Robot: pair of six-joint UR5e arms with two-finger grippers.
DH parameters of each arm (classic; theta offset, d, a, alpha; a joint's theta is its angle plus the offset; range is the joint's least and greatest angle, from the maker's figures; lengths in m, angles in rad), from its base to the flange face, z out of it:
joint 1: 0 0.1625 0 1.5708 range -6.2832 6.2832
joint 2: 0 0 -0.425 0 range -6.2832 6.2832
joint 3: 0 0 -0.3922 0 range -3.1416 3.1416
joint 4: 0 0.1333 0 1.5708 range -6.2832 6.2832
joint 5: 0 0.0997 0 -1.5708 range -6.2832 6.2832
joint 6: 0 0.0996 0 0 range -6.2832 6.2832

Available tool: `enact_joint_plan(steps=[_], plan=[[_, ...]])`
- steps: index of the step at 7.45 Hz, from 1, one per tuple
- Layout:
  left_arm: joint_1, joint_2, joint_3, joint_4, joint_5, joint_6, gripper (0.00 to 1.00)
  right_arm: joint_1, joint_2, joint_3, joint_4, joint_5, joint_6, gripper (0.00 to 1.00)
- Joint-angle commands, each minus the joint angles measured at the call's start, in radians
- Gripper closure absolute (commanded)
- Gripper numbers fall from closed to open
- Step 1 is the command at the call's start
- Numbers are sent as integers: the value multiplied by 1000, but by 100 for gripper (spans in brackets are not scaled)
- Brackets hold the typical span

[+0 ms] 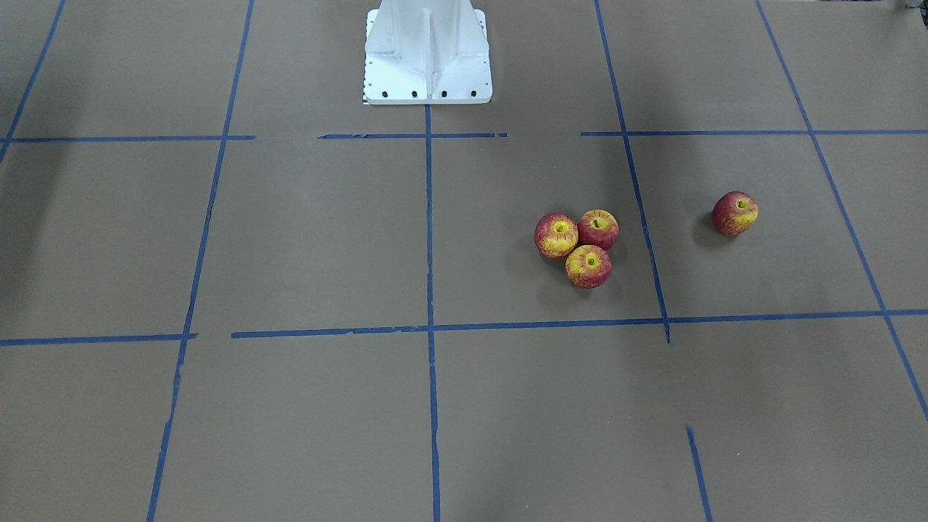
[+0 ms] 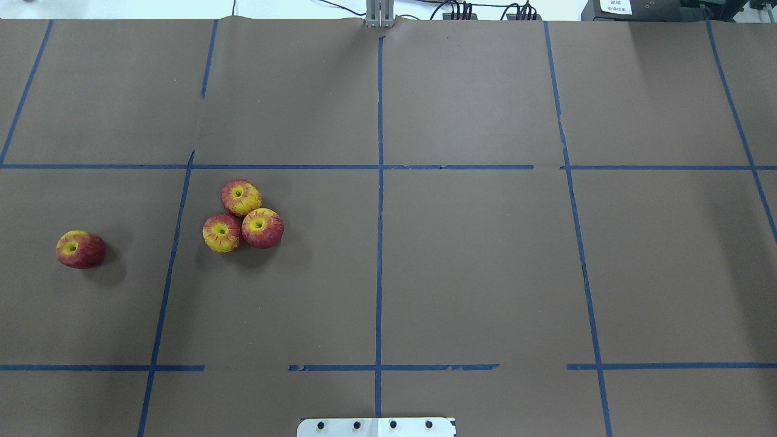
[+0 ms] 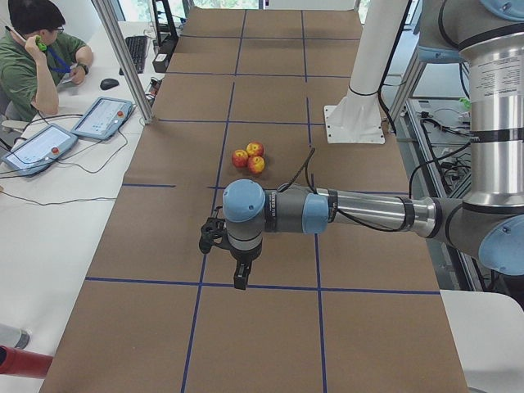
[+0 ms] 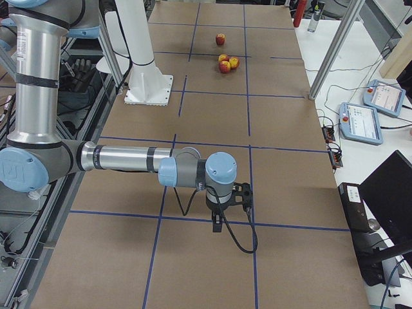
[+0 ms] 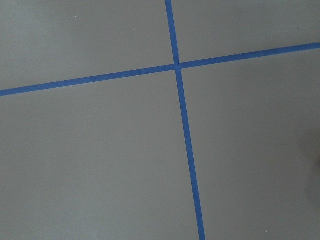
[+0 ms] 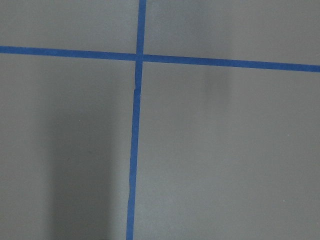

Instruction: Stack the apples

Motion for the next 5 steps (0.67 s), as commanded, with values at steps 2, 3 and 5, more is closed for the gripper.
enact_joint_plan(steps=[2, 3, 5], plan=[[2, -12, 15, 0, -1, 1, 0, 0, 0, 0, 0, 0, 0, 0], [2, -15, 18, -5, 0, -5, 0, 0, 0, 0, 0, 0, 0, 0], [5, -21, -1, -82, -1, -12, 0, 0, 0, 0, 0, 0, 0, 0]])
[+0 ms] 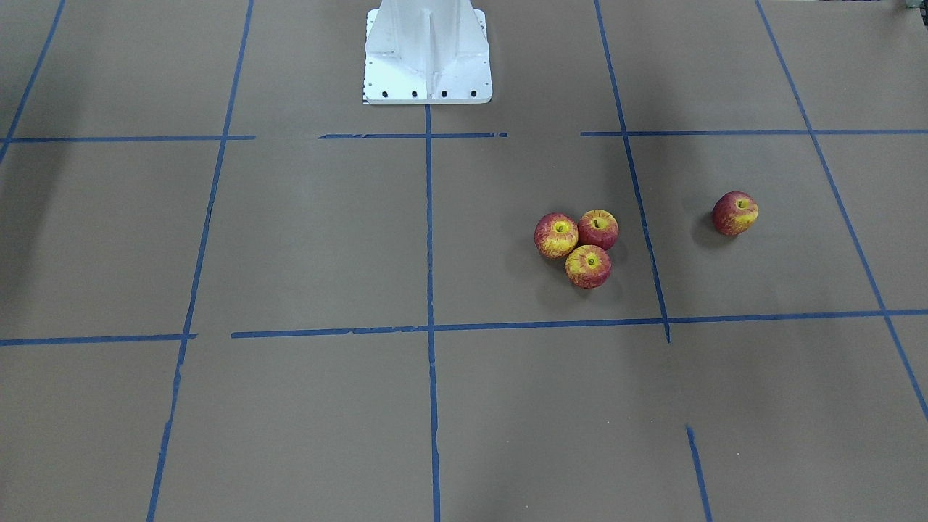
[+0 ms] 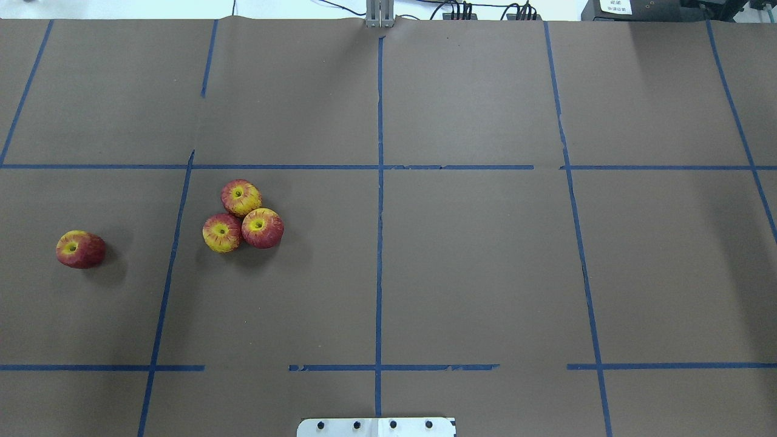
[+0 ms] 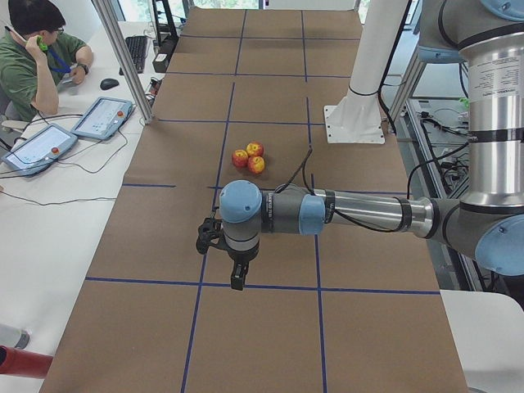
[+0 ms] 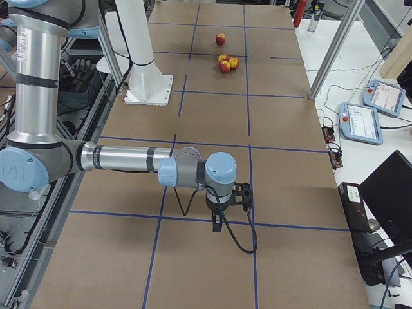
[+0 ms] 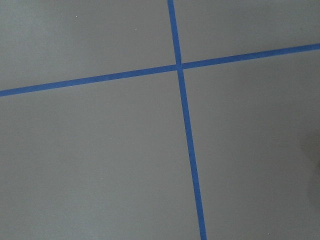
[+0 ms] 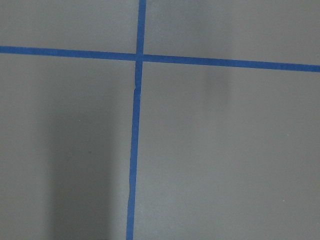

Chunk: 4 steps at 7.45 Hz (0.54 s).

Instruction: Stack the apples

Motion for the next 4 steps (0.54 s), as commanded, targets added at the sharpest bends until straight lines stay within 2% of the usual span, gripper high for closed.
enact_joint_plan(steps=[1, 3, 4], plan=[[22, -8, -42, -99, -40, -98, 0, 0, 0, 0, 0, 0, 0, 0], [181, -4, -32, -318, -29, -377, 0, 0, 0, 0, 0, 0, 0, 0], [250, 1, -33, -388, -19, -506, 0, 0, 0, 0, 0, 0, 0, 0]])
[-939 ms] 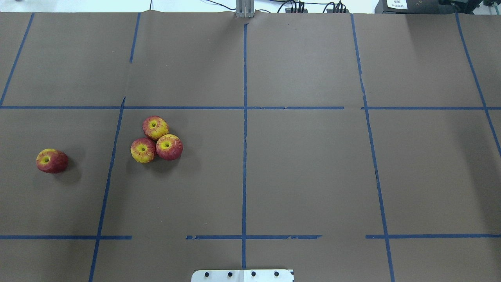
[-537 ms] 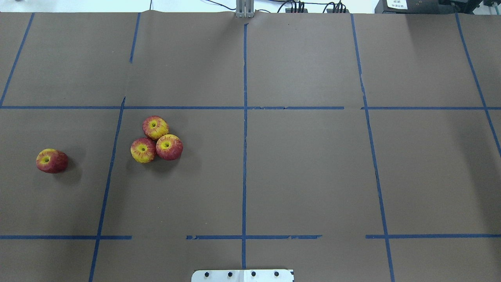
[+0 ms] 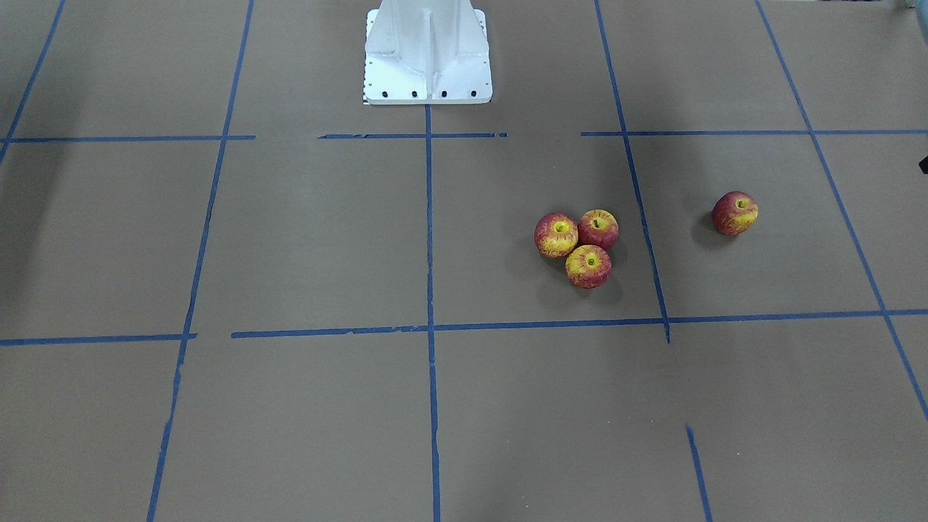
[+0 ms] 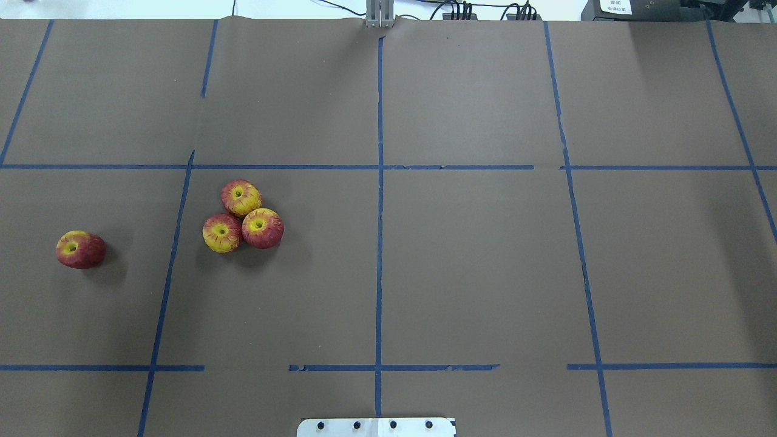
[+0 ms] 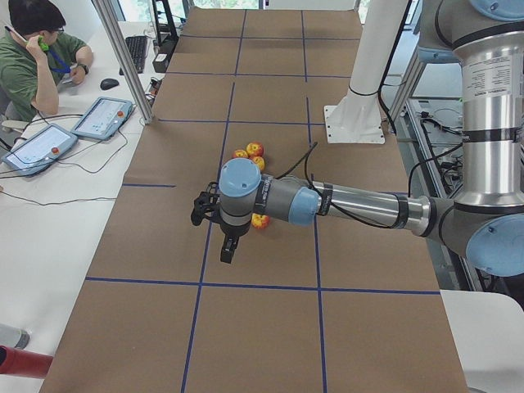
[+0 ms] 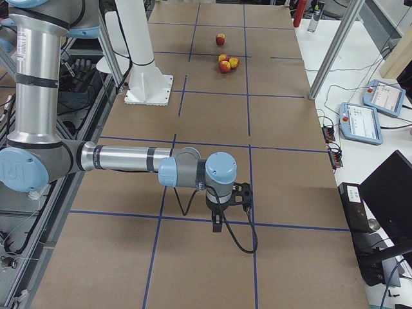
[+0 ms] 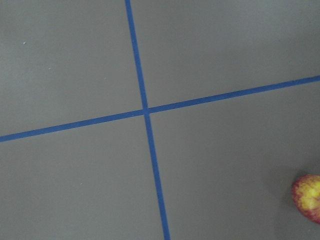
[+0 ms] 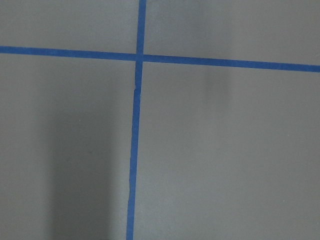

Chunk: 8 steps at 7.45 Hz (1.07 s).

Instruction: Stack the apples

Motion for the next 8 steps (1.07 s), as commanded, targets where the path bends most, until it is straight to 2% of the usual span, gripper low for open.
enact_joint_plan(steps=[1, 4, 6, 8], plan=[[159, 9, 1, -174, 76, -281, 0, 0, 0, 0, 0, 0, 0, 0], [429, 9, 17, -383, 222, -676, 0, 0, 0, 0, 0, 0, 0, 0], [509, 3, 42, -428, 302, -776, 0, 0, 0, 0, 0, 0, 0, 0], [540, -2, 73, -455, 310, -802, 0, 0, 0, 0, 0, 0, 0, 0]])
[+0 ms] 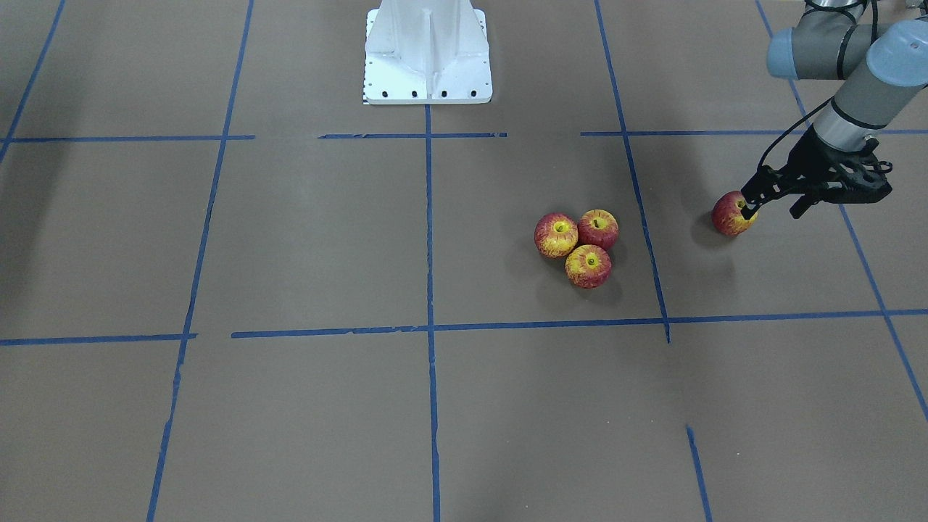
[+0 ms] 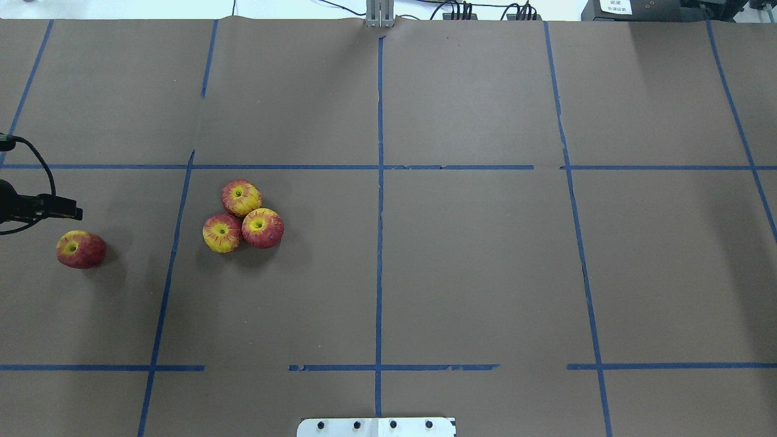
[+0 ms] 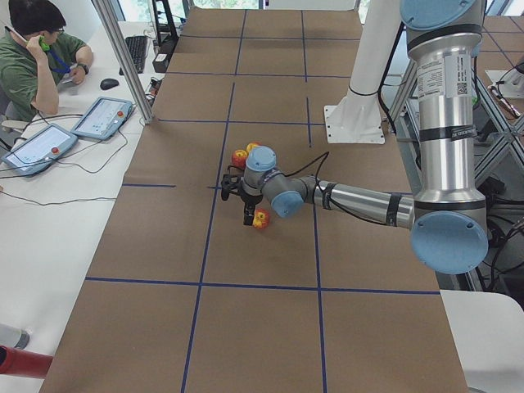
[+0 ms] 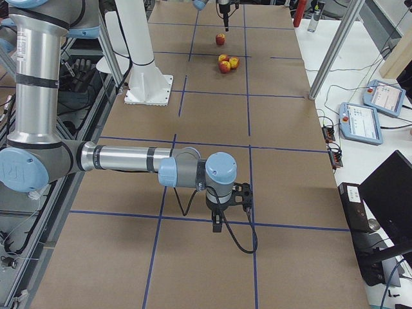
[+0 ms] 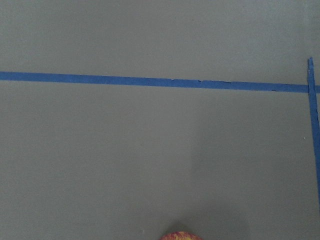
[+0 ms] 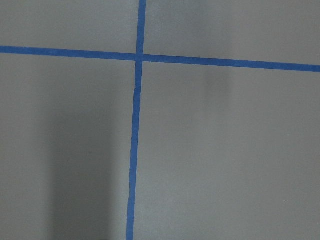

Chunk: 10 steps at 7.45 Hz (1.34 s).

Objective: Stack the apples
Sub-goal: 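Move the left gripper down over the lone red-yellow apple, then close the left gripper on the lone apple and lift it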

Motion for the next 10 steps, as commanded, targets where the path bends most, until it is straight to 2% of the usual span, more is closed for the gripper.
enact_joint_plan(steps=[1, 9, 10], plan=[[44, -3, 26, -26, 14, -27, 0, 0, 0, 0, 0, 0, 0, 0], [144, -5, 63, -29, 28, -60, 0, 0, 0, 0, 0, 0, 0, 0], [144, -5, 63, -29, 28, -60, 5, 0, 0, 0, 0, 0, 0, 0]])
